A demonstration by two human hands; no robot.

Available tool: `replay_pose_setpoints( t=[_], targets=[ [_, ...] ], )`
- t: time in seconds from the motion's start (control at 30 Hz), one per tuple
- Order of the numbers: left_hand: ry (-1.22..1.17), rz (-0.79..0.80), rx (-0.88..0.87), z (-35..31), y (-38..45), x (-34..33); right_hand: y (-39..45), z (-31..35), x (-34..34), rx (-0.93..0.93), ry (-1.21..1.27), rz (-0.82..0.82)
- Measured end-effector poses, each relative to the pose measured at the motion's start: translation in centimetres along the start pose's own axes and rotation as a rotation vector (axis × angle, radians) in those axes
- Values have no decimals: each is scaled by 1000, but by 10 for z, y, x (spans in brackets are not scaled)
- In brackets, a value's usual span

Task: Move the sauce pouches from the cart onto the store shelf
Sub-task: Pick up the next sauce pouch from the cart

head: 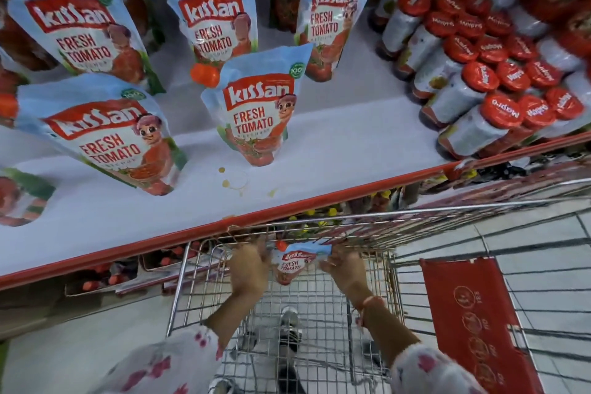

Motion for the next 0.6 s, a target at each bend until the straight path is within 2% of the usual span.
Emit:
replay_pose_setpoints(
  t=[0.13, 0.3, 0.4, 0.5, 0.6],
  targets=[
    [3, 69, 41, 7, 4, -13, 3, -2, -10, -18, 1, -11],
    [-149, 185, 28, 23, 17, -21, -2, -8, -10, 76, 62, -44],
    [-210, 182, 22, 26, 14, -22, -14, 0, -15, 150, 124, -2],
    [-267, 157, 43, 30, 11, -16, -26, 0, -26, 150, 121, 54],
    [-290, 198, 35, 30, 6, -8, -38, 3, -24, 187, 116, 89]
  ],
)
Point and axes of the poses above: each hand's wrist, its own y-axis towards the middle knuckle, its own x-axis out of the back of the hand, z = x × y, the point moved 7 cm from there along y, towards the middle knuckle, and after that the axes turned 1 degree about -y, right-handed, at the moved point
